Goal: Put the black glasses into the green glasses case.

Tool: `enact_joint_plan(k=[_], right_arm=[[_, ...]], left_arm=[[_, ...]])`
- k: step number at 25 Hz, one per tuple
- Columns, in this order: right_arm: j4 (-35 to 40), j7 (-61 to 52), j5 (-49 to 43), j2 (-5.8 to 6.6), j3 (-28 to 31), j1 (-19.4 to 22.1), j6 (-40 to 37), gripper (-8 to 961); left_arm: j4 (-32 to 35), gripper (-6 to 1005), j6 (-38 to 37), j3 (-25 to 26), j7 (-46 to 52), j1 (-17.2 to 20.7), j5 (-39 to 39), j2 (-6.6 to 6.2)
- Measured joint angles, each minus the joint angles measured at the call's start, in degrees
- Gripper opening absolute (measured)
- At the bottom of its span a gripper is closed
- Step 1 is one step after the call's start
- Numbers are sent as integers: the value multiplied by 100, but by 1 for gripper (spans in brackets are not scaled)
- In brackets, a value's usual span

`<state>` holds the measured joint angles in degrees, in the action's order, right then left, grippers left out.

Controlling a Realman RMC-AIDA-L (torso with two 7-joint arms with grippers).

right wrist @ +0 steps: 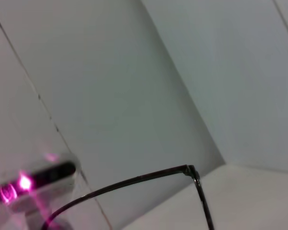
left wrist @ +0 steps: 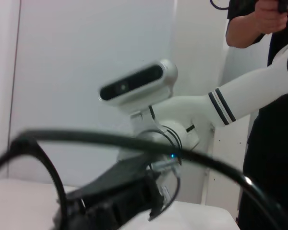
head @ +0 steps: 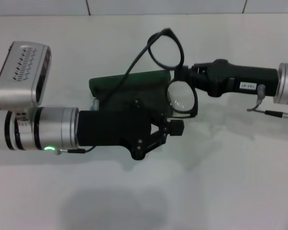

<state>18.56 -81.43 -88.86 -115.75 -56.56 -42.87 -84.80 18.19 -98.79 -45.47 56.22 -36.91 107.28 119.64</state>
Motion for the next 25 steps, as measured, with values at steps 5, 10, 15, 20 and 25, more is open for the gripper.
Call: enact_joint_plan(k=[5, 10, 15, 20, 25], right_arm=[[39, 8, 0, 0, -398, 8, 40, 68], [67, 54, 0, 0, -721, 4, -59, 67], [76, 79, 0, -9, -809, 1, -265, 66], [78, 81, 1, 2, -813, -2, -323, 65], [85, 83, 1, 8, -813, 2, -350, 65]], left_arm=[[1, 3, 0, 0, 1, -2, -44, -10], [9, 4, 5, 3, 3, -28, -45, -11], [9, 5, 14, 4, 2, -55, -50, -11], [10, 5, 20, 4, 3, -64, -57, -11], [10, 6, 22, 4, 3, -65, -66, -11]])
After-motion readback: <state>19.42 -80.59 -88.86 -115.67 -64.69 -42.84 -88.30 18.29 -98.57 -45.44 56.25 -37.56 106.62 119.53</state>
